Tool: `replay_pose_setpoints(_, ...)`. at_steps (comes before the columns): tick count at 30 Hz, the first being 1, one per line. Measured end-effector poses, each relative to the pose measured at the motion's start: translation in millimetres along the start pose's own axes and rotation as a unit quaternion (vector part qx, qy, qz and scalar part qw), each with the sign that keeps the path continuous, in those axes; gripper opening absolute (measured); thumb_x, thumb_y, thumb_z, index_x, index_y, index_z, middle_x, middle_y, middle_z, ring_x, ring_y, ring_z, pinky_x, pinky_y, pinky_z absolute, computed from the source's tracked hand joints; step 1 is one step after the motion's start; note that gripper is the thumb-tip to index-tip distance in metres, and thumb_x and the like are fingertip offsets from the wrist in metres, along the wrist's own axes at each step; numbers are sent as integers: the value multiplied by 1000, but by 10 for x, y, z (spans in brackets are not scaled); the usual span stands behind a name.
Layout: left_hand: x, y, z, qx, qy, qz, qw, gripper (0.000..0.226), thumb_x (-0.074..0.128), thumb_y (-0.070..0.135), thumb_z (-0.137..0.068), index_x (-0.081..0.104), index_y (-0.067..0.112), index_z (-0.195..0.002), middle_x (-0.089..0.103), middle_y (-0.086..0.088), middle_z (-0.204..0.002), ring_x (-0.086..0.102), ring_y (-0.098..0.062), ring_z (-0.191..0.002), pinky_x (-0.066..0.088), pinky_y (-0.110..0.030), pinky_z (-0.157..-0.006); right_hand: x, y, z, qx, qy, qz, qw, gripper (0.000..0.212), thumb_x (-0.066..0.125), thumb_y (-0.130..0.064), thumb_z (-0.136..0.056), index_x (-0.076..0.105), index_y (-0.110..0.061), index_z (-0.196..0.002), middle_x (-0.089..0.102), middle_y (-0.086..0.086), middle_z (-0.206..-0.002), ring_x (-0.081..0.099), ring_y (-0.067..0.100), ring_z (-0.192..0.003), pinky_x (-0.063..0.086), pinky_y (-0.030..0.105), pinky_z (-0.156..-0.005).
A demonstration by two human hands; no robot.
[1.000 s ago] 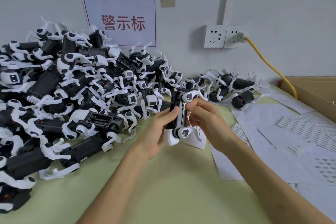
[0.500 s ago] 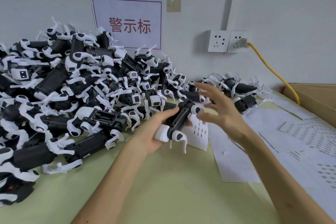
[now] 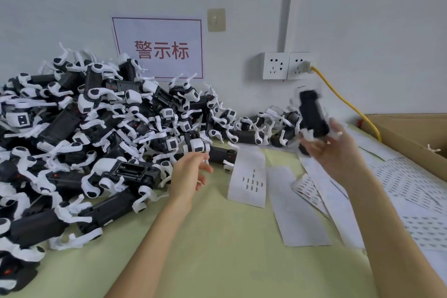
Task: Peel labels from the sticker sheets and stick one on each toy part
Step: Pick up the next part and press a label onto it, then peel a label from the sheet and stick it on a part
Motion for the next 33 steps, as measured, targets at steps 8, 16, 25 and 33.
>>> replay_pose_setpoints(8,70,-9,80,159,67,-143,975,52,57,12,-97,41,30,-143,71,3,-92,66,-20,-66,50,-34,-71,-341,-268,120,-145,84,-150,974,47,44,-50,-101,64,-17,-129,73,3,-122,72,16,-106,51,28,-86)
replay_pose_setpoints(16,58,-8,2,117,-42,-111,986,88,59,16,-101,3,49,-160,55,7,-140,75,-6,-76,59,-21,-70,99,235,-6,-49,65,27,996,33,44,-38,-99,66,-12,-99,61,1,-73,47,16,-62,36,27,-62)
replay_pose_setpoints(25,-2,-34,-171,25,-75,38,996,76,58,17,-103,16,45,-160,49,8,-145,76,-6,-90,63,-34,-75,264,524,-3,11,37,111,993,26,50,-31,-97,66,-14,-87,60,1,-73,49,15,-59,37,28,-60)
replay_pose_setpoints(33,-47,8,-132,69,-10,57,996,25,59,30,-100,57,40,-123,73,15,-110,76,-20,-88,51,-32,-70,356,699,5,20,4,202,979,21,51,-26,-97,65,-15,-86,61,-2,-71,50,13,-56,38,27,-60)
Point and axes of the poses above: each hand's wrist, its own z-axis away from the middle knuckle, its own x-axis out of the palm, y = z × x, the point moved 4 cm from there along -z, towards the middle knuckle
